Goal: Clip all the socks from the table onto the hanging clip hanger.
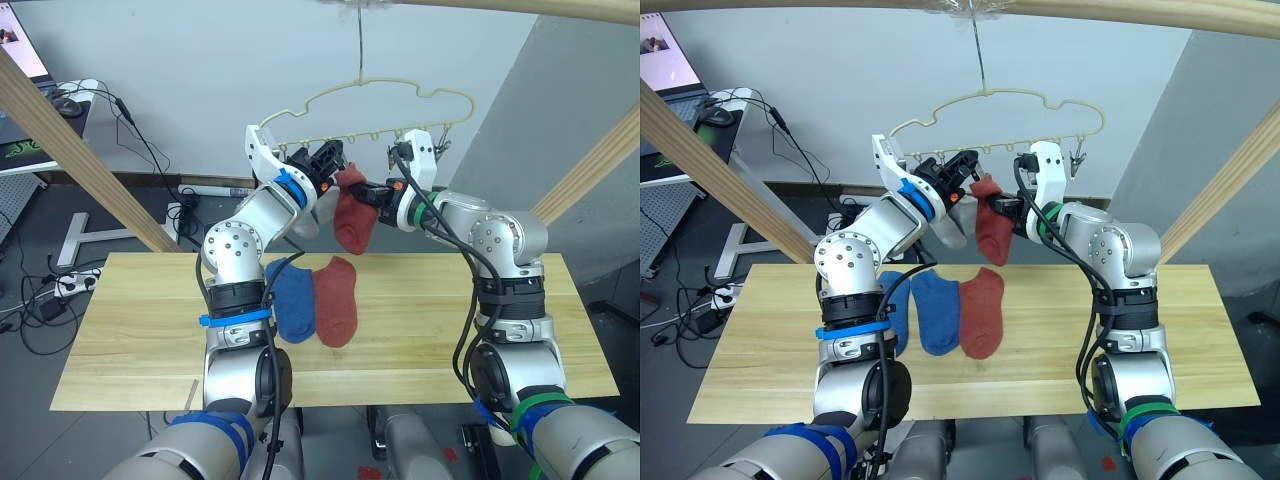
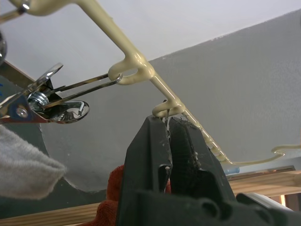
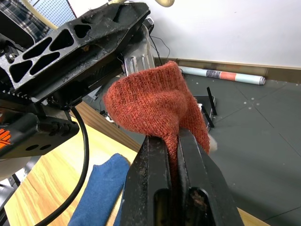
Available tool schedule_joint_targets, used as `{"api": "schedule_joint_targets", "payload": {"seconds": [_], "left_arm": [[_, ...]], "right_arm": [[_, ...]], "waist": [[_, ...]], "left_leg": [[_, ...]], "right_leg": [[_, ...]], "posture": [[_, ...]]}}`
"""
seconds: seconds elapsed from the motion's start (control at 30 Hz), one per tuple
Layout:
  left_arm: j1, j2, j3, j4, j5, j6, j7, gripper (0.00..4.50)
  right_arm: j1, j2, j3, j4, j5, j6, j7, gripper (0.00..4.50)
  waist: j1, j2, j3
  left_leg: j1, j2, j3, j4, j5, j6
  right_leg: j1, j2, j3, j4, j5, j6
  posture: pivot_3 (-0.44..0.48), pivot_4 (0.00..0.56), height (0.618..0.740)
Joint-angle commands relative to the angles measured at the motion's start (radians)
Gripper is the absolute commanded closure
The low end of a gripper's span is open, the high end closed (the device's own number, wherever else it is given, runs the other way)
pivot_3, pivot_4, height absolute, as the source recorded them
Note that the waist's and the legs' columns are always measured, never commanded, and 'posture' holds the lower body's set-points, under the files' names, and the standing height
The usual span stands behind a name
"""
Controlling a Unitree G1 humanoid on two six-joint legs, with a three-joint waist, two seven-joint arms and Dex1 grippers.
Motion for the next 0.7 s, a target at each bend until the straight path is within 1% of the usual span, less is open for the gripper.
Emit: {"api": "schedule_joint_targets", "payload": {"seconds": [0.03,0.17,0.4,0.5,0.6,0.67,0.7], "left_arm": [[-0.012,-0.001,-0.024,-0.017,-0.012,-0.006,-0.020,3.57],[-0.014,0.002,-0.025,-0.017,-0.021,0.010,-0.022,2.33],[-0.008,0.005,-0.017,-0.041,-0.053,0.040,-0.034,2.33],[0.020,0.049,-0.059,-0.091,-0.028,0.069,-0.071,2.33],[0.057,0.095,-0.095,-0.143,-0.014,0.089,-0.093,2.32],[0.095,0.139,-0.129,-0.187,0.003,0.102,-0.120,2.32],[0.121,0.172,-0.157,-0.216,0.021,0.105,-0.142,2.32]], "right_arm": [[-0.030,0.000,-0.005,-0.028,0.014,-0.020,0.007,4.50],[-0.026,0.001,-0.006,-0.037,0.019,-0.013,0.005,4.50],[-0.008,0.003,-0.006,-0.058,0.026,0.005,0.003,4.50],[0.000,0.006,-0.004,-0.065,0.026,0.010,0.002,4.50],[0.006,0.005,-0.002,-0.067,0.026,0.015,0.004,3.76],[0.010,0.004,0.000,-0.070,0.026,0.019,0.007,3.17],[0.014,0.002,0.002,-0.072,0.026,0.020,0.009,2.76]], "waist": [[0.000,0.000,0.000],[0.000,0.000,0.000],[0.000,0.000,0.000],[0.000,0.000,0.000],[-0.001,0.000,0.000],[0.000,0.001,0.000],[0.000,0.001,0.000]], "left_leg": [[0.000,0.000,0.000,0.000,0.000,0.000],[0.000,0.000,0.000,0.000,0.000,0.000],[0.000,0.000,0.000,0.000,0.000,0.000],[0.000,0.000,0.000,0.000,0.000,0.000],[0.000,0.000,0.000,0.000,0.000,0.000],[0.000,0.000,0.000,0.000,0.000,0.000],[0.000,0.000,0.000,0.000,0.000,0.000]], "right_leg": [[0.000,0.000,0.000,0.000,0.000,0.000],[0.000,0.000,0.000,0.000,0.000,0.000],[0.000,0.000,0.000,0.000,0.000,0.000],[0.000,0.000,0.000,0.000,0.000,0.000],[0.000,0.000,0.000,0.000,0.000,0.000],[0.000,0.000,0.000,0.001,0.000,0.000],[-0.001,0.000,0.000,0.001,0.000,0.000]], "posture": [[-0.018,0.208,0.740],[-0.018,0.207,0.740],[-0.013,0.205,0.740],[-0.004,0.203,0.740],[0.003,0.203,0.740],[0.012,0.201,0.740],[0.016,0.200,0.740]]}}
